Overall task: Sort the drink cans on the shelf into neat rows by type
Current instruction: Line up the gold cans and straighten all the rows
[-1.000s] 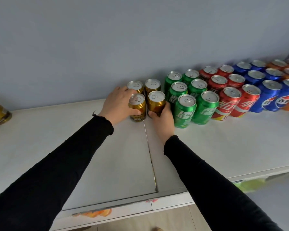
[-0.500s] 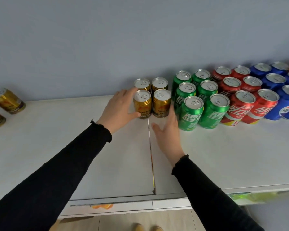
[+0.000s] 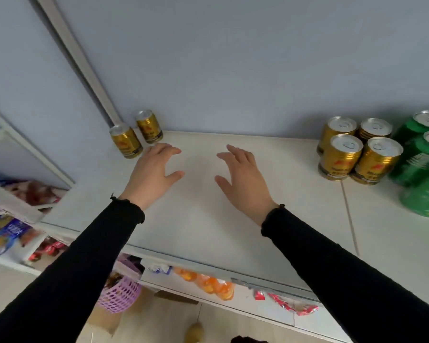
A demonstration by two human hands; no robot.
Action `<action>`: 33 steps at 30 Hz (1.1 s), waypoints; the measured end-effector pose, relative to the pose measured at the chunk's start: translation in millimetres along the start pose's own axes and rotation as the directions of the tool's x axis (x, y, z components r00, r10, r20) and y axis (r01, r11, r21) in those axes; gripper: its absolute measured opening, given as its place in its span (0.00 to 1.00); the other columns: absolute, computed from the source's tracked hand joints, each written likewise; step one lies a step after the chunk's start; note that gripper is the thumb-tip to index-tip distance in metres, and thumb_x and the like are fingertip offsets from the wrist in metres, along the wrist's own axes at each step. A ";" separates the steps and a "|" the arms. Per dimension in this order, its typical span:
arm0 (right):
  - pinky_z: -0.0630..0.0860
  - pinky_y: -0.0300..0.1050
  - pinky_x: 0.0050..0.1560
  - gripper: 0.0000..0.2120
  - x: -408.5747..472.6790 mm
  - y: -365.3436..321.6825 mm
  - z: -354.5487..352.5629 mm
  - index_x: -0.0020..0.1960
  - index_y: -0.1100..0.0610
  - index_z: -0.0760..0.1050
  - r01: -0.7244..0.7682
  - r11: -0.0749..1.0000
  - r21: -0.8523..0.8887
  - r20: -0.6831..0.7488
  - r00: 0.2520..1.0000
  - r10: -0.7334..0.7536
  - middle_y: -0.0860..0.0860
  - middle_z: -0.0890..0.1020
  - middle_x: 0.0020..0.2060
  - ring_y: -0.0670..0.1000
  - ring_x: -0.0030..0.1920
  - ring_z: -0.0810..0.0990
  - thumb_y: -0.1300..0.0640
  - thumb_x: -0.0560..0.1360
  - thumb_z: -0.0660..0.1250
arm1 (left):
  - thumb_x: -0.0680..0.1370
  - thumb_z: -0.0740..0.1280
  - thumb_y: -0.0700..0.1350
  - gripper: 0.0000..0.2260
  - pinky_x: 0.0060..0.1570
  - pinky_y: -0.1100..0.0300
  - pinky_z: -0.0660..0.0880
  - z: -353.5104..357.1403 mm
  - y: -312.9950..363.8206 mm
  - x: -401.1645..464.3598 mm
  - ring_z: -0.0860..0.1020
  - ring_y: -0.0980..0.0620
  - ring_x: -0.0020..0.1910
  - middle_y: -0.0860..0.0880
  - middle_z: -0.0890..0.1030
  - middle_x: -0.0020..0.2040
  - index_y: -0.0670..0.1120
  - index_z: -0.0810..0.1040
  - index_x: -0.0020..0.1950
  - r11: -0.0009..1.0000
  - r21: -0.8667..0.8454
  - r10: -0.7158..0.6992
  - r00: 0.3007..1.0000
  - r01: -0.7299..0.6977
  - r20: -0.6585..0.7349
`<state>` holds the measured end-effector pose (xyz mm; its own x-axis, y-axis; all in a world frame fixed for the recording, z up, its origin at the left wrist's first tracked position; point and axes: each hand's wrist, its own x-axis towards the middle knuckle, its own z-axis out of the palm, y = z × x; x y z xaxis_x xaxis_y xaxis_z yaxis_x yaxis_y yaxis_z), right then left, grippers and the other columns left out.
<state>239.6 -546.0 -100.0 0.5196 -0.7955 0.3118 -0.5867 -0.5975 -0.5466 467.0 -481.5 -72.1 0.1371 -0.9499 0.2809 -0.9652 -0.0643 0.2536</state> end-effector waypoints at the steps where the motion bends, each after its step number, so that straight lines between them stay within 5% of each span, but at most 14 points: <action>1: 0.63 0.44 0.71 0.26 16.9 -15.2 14.7 0.75 0.56 0.66 0.018 1.000 0.013 0.017 1.000 -0.019 0.54 0.65 0.76 0.55 0.76 0.59 0.53 0.79 0.67 | 0.77 0.72 0.51 0.23 0.66 0.57 0.65 -9.2 -24.2 0.2 0.68 0.48 0.68 0.50 0.72 0.69 0.49 0.73 0.71 1.000 -0.001 -0.024 1.000 0.024 -0.010; 4: 0.62 0.43 0.70 0.28 71.6 -55.4 58.2 0.76 0.57 0.64 0.004 0.999 0.053 0.065 0.998 -0.008 0.54 0.68 0.73 0.56 0.73 0.63 0.52 0.79 0.67 | 0.76 0.73 0.52 0.24 0.62 0.54 0.68 -33.5 -93.1 10.7 0.69 0.46 0.65 0.48 0.73 0.67 0.50 0.72 0.71 0.997 0.029 -0.068 0.998 0.068 -0.018; 10: 0.69 0.51 0.70 0.34 170.3 -97.0 131.0 0.76 0.58 0.61 -0.264 0.929 0.260 0.059 0.964 0.257 0.56 0.71 0.71 0.57 0.71 0.68 0.52 0.76 0.71 | 0.74 0.75 0.52 0.33 0.66 0.50 0.67 -51.9 -184.3 58.6 0.66 0.44 0.69 0.45 0.70 0.69 0.50 0.65 0.76 0.991 -0.036 -0.124 0.991 0.126 0.059; 16: 0.71 0.54 0.68 0.39 225.5 -102.8 175.9 0.75 0.58 0.61 -0.395 0.847 0.355 0.071 0.915 0.397 0.58 0.72 0.69 0.58 0.68 0.72 0.52 0.70 0.77 | 0.72 0.77 0.52 0.39 0.69 0.48 0.66 -37.5 -203.4 100.1 0.65 0.43 0.72 0.44 0.69 0.73 0.48 0.62 0.79 0.994 -0.062 -0.074 0.981 0.086 0.181; 24: 0.78 0.55 0.59 0.30 245.5 -99.2 203.5 0.63 0.56 0.69 -0.382 0.851 0.360 -0.014 0.910 0.415 0.53 0.79 0.58 0.56 0.57 0.79 0.50 0.67 0.79 | 0.70 0.78 0.52 0.37 0.63 0.50 0.71 -32.3 -216.8 110.9 0.73 0.44 0.66 0.46 0.73 0.69 0.49 0.67 0.76 0.991 -0.124 -0.031 0.975 0.059 0.221; 33: 0.71 0.32 0.45 0.28 176.7 -80.6 147.0 0.64 0.55 0.72 -0.349 0.770 0.534 -0.127 0.867 0.481 0.47 0.81 0.54 0.45 0.51 0.78 0.50 0.68 0.79 | 0.68 0.80 0.54 0.34 0.59 0.49 0.74 -30.2 -168.8 112.5 0.76 0.46 0.62 0.49 0.77 0.65 0.51 0.71 0.71 0.973 -0.228 0.073 0.990 -0.045 0.117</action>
<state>470.0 -623.5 -115.1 0.0897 -0.9903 0.1062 -0.3020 -0.1286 -0.9446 652.1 -568.2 -55.4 0.0396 -0.9813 0.1886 -0.8942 0.0495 0.4450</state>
